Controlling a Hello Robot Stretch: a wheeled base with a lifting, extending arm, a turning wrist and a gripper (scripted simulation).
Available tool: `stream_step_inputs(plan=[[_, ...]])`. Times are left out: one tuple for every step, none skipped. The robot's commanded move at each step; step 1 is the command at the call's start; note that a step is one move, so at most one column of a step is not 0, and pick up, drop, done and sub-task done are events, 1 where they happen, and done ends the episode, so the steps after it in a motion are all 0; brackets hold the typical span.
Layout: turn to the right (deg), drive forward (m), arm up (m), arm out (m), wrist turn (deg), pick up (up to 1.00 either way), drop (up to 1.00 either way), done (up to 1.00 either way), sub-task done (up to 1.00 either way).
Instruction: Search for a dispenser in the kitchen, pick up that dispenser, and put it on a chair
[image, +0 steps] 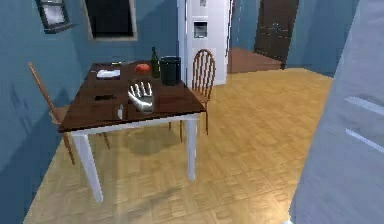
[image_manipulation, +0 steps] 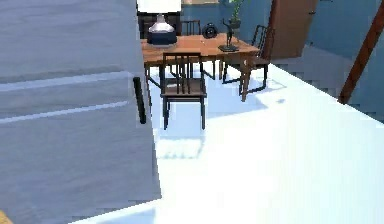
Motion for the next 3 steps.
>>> stream_step_inputs(plan=[[21.0, 0.0, 0.0, 0.0, 0.0, 0.0, 0.0, 0.0, 0.0], [0.0, 1.0, 0.0, 0.0, 0.0, 0.0, 0.0, 0.0, 0.0], [3.0, 0.0, 0.0, 0.0, 0.0, 0.0, 0.0, 0.0, 0.0]])
